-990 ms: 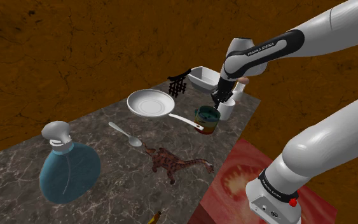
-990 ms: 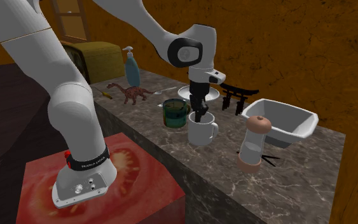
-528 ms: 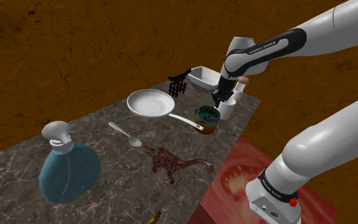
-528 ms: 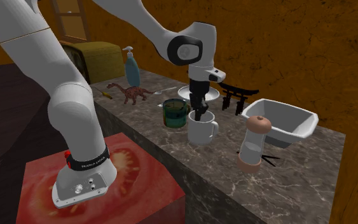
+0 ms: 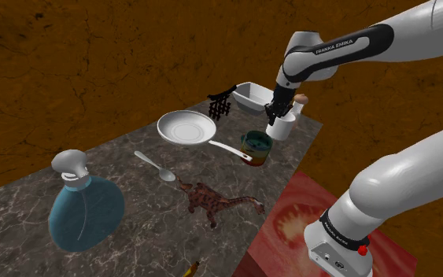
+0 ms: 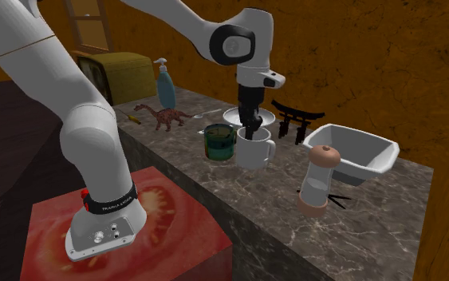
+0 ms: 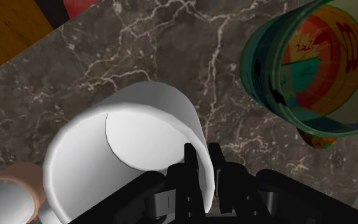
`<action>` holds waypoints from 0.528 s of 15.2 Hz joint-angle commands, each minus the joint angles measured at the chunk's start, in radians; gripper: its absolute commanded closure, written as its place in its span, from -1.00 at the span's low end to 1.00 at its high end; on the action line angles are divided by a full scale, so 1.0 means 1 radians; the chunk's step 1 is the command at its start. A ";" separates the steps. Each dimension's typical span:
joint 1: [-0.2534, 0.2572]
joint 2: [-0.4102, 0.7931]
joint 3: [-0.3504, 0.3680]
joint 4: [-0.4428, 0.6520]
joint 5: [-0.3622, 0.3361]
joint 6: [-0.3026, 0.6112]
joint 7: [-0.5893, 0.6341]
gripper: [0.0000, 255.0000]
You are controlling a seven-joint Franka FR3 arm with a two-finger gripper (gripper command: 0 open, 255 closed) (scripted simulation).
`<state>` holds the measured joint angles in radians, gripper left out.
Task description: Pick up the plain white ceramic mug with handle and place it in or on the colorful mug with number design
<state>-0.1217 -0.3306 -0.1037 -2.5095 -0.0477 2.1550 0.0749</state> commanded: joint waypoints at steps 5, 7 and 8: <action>0.000 -0.037 0.003 0.053 0.000 -0.090 0.000 1.00; 0.000 -0.047 0.004 0.072 0.000 -0.119 0.001 1.00; 0.000 -0.052 0.005 0.082 0.000 -0.134 0.001 1.00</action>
<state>-0.1215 -0.3790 -0.0992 -2.4403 -0.0477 2.0373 0.0763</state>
